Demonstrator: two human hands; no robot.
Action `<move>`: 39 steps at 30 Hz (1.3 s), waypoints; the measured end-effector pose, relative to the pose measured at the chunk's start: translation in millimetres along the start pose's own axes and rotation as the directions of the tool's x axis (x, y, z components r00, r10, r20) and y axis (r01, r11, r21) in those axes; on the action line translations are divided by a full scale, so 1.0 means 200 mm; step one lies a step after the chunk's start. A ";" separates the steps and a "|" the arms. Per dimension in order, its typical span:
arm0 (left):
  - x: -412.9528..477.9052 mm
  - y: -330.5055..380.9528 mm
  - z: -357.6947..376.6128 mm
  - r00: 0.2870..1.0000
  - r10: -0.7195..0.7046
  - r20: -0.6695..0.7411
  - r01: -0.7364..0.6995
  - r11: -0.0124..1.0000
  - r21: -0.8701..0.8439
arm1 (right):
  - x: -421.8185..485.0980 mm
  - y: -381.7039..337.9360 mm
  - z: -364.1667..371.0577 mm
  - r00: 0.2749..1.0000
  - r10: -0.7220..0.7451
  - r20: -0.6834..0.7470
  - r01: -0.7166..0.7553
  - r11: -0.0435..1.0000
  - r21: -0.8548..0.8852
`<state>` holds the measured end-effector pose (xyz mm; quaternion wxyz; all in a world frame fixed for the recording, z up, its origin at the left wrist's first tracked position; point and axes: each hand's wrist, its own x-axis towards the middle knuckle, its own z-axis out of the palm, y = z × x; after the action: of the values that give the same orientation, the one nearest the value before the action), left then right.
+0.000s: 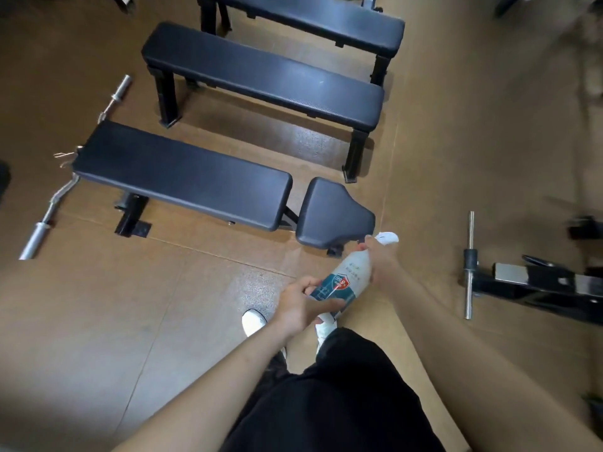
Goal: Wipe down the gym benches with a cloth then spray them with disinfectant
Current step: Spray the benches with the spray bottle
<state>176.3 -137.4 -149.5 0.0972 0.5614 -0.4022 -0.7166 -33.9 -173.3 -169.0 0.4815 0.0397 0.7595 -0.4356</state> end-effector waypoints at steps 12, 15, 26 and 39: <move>0.12 -0.03 0.16 0.991 -0.110 -0.077 0.109 0.994 -0.020 | 0.21 0.03 -0.05 0.997 0.059 0.050 -0.056 0.997 -0.050; 0.21 -0.06 0.21 0.982 -0.160 -0.096 0.151 0.984 -0.093 | 0.45 0.11 -0.04 0.996 0.020 0.086 -0.010 0.993 -0.116; 0.48 0.07 0.35 0.964 -0.231 -0.132 0.221 0.972 -0.083 | 0.70 -0.09 0.01 0.984 0.121 0.129 -0.111 0.990 -0.086; 0.48 0.16 0.10 0.965 -0.195 -0.173 0.179 0.978 -0.103 | 0.57 -0.28 0.40 0.953 0.071 0.296 -0.010 0.979 -0.204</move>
<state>114.8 -205.3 -197.0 0.0897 0.6553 -0.3053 -0.6851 -64.6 -304.2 -233.8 0.6021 -0.0600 0.7160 -0.3481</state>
